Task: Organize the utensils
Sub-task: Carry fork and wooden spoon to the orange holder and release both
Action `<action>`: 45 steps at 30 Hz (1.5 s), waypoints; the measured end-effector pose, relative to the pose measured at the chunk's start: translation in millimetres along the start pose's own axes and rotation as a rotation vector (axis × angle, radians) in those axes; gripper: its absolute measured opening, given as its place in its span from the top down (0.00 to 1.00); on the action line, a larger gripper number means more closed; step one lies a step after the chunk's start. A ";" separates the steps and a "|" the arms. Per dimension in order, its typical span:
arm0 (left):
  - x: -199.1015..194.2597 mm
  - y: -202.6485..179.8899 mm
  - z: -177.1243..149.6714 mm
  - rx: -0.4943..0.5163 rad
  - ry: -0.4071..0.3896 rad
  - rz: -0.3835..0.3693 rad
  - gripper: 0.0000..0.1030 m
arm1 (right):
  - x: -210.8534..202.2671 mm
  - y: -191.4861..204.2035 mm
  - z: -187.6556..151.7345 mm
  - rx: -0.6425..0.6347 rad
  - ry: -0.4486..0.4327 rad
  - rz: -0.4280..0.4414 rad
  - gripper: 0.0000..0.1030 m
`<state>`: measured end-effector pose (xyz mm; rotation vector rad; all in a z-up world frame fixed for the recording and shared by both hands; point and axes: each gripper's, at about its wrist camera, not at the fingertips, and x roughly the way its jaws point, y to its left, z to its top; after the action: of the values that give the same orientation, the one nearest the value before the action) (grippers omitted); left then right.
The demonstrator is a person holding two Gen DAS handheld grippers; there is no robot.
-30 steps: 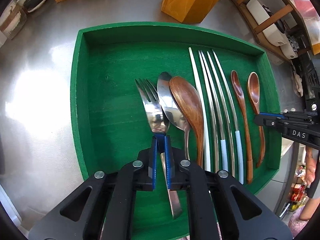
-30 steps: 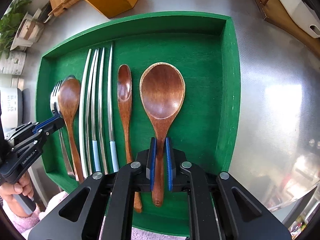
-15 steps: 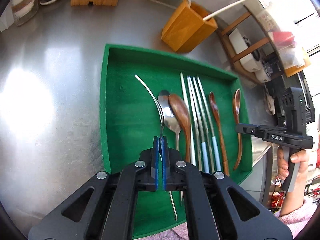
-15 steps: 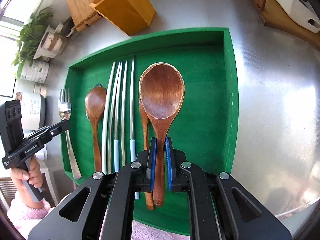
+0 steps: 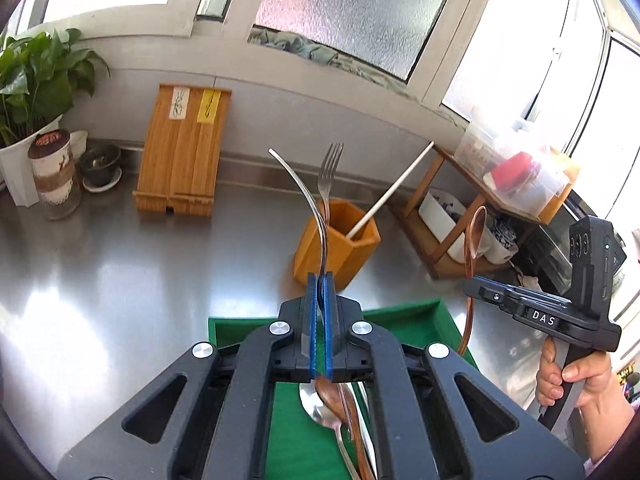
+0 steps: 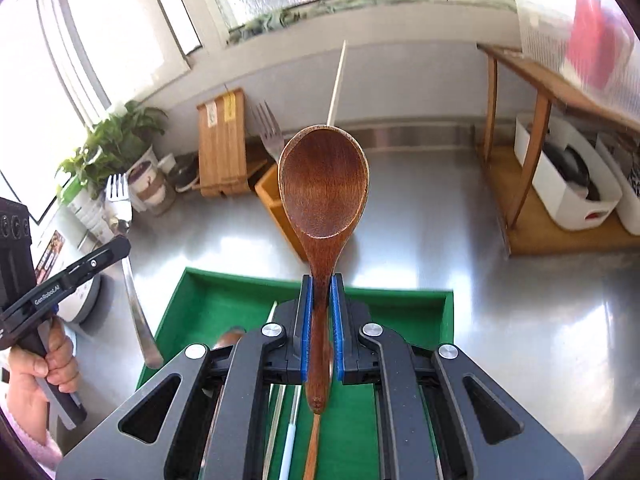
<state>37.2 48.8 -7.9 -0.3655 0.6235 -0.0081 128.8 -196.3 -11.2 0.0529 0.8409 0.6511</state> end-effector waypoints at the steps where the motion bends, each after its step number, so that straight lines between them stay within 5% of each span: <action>1: 3.0 -0.2 6.1 0.001 -0.022 0.000 0.98 | 0.7 1.8 7.0 0.003 -0.035 0.004 0.91; 10: 38.0 -14.7 72.5 0.008 -0.224 -0.014 0.98 | 25.0 10.4 76.2 0.015 -0.271 0.067 0.91; 16: 81.5 -21.2 97.7 0.022 -0.273 0.012 0.98 | 54.8 11.1 96.5 0.014 -0.320 0.041 0.91; 33: 142.7 -13.5 65.8 0.129 -0.228 0.039 0.98 | 89.9 7.0 67.7 -0.073 -0.254 0.029 0.91; 45: 153.4 -0.9 39.5 0.156 -0.076 -0.078 0.98 | 102.6 -3.1 54.8 -0.046 -0.165 0.065 0.90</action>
<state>184.7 43.2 -65.3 -0.2381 0.5292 -0.1165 219.1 -130.6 -44.3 0.0912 0.6669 0.7171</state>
